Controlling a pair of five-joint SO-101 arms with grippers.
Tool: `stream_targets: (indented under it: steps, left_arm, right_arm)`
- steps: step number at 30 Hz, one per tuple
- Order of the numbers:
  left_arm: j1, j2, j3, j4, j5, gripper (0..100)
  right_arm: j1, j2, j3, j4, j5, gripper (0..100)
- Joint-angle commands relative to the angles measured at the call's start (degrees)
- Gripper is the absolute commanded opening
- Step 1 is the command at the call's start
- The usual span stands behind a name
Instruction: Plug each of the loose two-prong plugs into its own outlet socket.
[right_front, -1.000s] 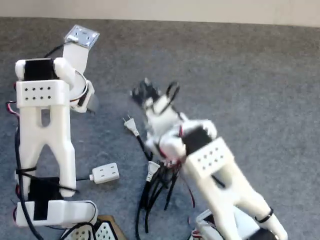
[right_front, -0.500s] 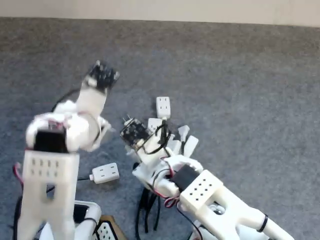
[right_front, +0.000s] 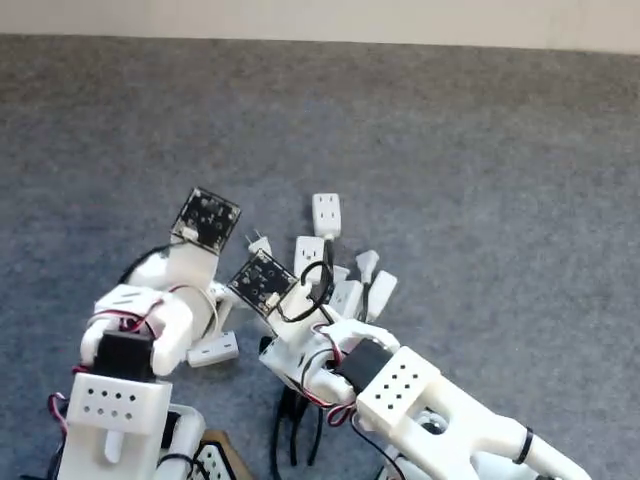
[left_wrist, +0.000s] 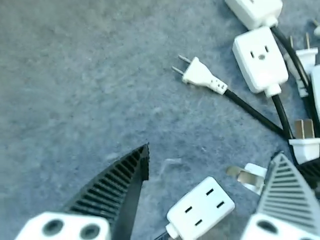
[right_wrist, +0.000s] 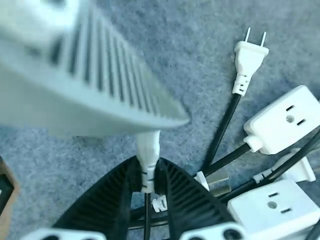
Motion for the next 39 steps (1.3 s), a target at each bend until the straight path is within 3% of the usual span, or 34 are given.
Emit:
stream_targets:
  steps: [1, 7, 17, 33, 39]
  left_arm:
    - [0.6, -1.3, 3.1, -3.9, 0.6, 36]
    - [0.6, -1.2, 5.8, -6.2, 0.5, 35]
    - [0.8, -1.0, 8.0, -8.5, 0.6, 34]
    - [1.7, -1.0, 7.9, -8.8, 0.5, 34]
    - [-9.1, 0.0, -2.2, -7.6, 0.5, 34]
  right_arm:
    - [1.9, -1.6, -2.5, 1.6, -0.5, 0.5]
    - [6.7, -1.6, -11.4, 9.7, -0.2, 0.5]
    - [6.9, -1.5, -26.9, 23.4, 1.7, 0.5]
    - [9.5, -1.0, -29.1, 24.6, 1.8, 0.5]
    - [9.2, 3.3, -31.3, 29.5, 2.0, 0.5]
